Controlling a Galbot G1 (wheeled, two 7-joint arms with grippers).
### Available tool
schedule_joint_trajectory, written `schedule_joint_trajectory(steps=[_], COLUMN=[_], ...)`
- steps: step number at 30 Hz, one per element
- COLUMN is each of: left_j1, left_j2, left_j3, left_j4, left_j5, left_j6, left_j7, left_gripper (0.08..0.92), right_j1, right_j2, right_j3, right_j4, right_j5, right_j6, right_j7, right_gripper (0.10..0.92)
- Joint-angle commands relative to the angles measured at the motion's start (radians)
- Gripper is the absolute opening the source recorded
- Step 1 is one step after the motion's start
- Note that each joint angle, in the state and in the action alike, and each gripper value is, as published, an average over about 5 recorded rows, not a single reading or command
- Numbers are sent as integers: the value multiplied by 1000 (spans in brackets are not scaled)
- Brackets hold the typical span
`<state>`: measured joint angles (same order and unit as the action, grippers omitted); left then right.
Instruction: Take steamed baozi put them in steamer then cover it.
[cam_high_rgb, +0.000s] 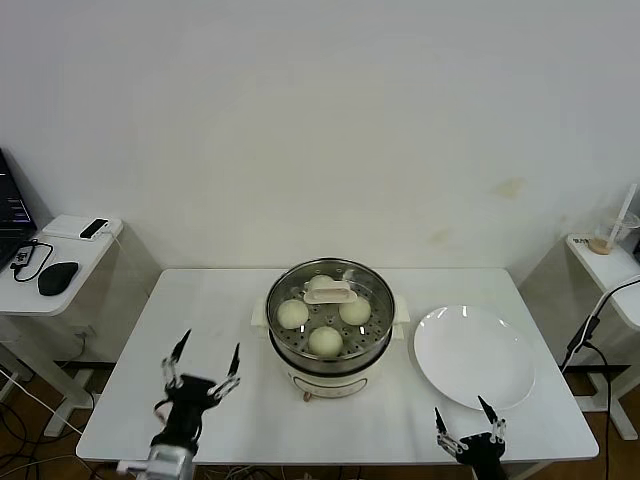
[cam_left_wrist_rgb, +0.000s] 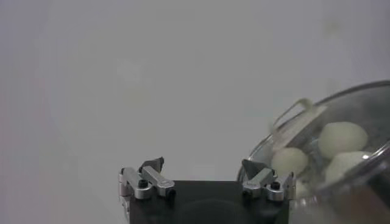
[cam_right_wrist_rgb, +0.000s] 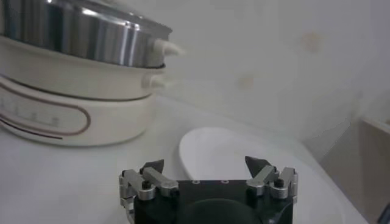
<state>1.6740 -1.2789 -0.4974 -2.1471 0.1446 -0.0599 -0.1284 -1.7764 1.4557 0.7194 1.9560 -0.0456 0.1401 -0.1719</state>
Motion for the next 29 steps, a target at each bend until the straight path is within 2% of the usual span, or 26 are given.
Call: schedule_joint_trajectory(steps=[1,7,15,29], left_j1=[213,230,261,217], left_j2=[-19,-40,-45,-91], left_j3=[-121,-111,-98,-65], left_j4=[72,78,56,49], left_j5=[-371,-363,-359,-383], left_j6=[-204,-217,-158,-14], left_j7=[-65,-41,-42,-101], left_gripper=[823,823,823,823], right_j1=[-128,-151,-172,-167], right_j2=[-120,-131,-139,-145], right_j3=[-14,-51,-87,-100], right_j4=[122,128,128,145], right_j5=[260,244,211,223], right_j6=[-7,-16,-20,-19], right_j7=[38,43,73,128], right_gripper=[823,823,823,823])
